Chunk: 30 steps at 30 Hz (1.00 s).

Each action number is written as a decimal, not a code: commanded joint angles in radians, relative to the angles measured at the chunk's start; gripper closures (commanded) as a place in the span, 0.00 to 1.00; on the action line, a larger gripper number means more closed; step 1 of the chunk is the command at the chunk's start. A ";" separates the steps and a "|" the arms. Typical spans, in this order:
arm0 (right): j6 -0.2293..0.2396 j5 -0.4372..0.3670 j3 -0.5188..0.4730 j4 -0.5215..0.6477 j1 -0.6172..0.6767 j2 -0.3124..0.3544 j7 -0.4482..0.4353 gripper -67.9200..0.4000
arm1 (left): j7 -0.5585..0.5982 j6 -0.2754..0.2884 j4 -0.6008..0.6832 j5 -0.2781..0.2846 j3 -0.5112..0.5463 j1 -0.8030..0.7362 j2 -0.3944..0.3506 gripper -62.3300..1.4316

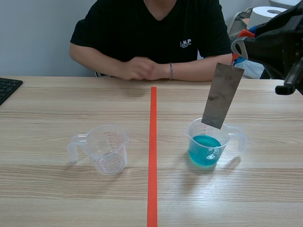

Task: Do the redox reaction experiment.
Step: 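Put the plate into the left beaker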

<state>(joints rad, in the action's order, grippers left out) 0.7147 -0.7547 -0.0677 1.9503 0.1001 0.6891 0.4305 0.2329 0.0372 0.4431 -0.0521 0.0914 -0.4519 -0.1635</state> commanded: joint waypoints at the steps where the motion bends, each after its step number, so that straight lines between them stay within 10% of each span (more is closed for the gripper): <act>1: -0.006 -0.008 -0.005 0.003 -0.014 0.003 -0.014 0.98 | 0.006 0.002 0.011 0.003 -0.001 -0.010 -0.001 0.93; 30: -0.011 -0.195 -0.122 0.173 -0.014 0.004 0.099 0.98 | 0.006 0.002 0.011 0.003 -0.001 -0.010 -0.001 0.93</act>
<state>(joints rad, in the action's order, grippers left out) 0.7116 -0.9356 -0.1730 2.1098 0.1001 0.6891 0.5358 0.2329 0.0372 0.4431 -0.0521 0.0914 -0.4519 -0.1635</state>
